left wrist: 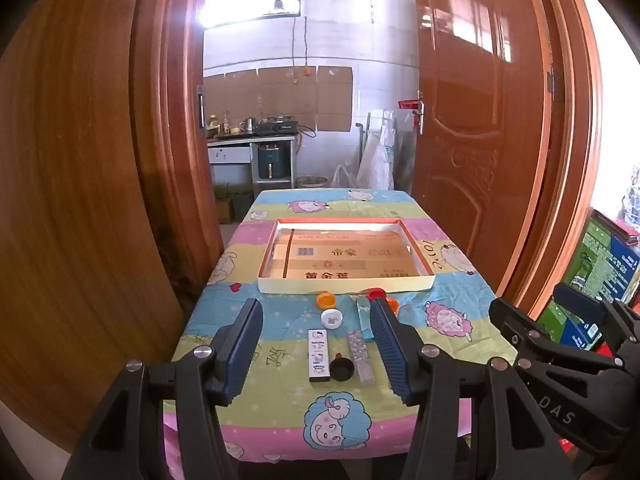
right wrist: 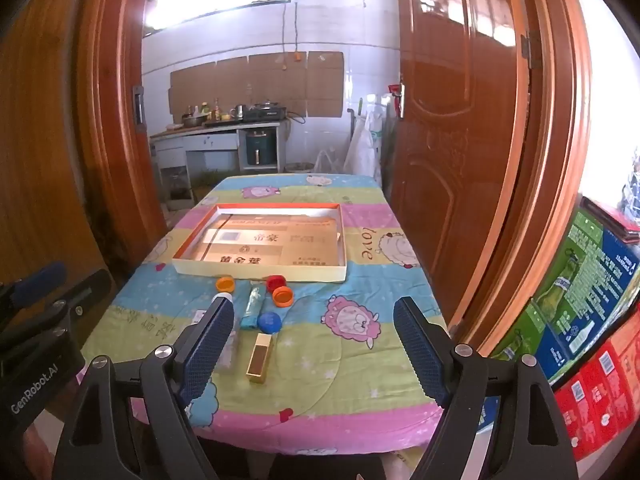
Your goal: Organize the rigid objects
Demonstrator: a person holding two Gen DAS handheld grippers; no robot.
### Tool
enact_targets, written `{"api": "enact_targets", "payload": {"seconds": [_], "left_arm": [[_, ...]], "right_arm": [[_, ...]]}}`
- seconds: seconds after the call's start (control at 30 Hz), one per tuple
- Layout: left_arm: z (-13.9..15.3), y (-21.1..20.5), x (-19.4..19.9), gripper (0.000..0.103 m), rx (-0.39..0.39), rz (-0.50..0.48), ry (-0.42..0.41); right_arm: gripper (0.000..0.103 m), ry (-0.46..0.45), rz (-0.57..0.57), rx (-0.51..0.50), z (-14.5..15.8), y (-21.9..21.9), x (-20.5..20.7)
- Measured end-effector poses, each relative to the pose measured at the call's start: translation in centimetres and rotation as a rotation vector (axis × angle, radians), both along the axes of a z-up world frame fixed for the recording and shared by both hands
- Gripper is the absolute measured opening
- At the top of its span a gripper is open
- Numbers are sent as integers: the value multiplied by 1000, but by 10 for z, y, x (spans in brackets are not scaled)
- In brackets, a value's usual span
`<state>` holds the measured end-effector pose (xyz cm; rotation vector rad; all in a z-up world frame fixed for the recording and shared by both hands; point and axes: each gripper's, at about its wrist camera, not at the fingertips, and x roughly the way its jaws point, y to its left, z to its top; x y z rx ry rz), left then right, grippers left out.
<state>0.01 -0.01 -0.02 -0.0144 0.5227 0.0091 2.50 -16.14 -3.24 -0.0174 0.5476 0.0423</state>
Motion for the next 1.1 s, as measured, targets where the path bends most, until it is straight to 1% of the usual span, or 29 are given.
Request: {"api": "enact_targets", "payload": {"seconds": [0.2, 0.27, 0.47, 0.53, 1.1], "left_arm": [[-2, 2, -5, 56, -10, -14, 4], [-2, 0, -4, 56, 5, -19, 12], [-4, 3, -1, 56, 2, -14, 20], [1, -1, 0, 56, 8, -13, 23], [-3, -4, -3, 56, 7, -9, 28]], "right_arm": [[83, 8, 0, 8, 0, -1, 0], [83, 7, 0, 7, 0, -1, 0], [83, 7, 1, 8, 0, 0, 0], [83, 7, 1, 8, 0, 0, 0], [83, 15, 2, 9, -2, 3, -2]]}}
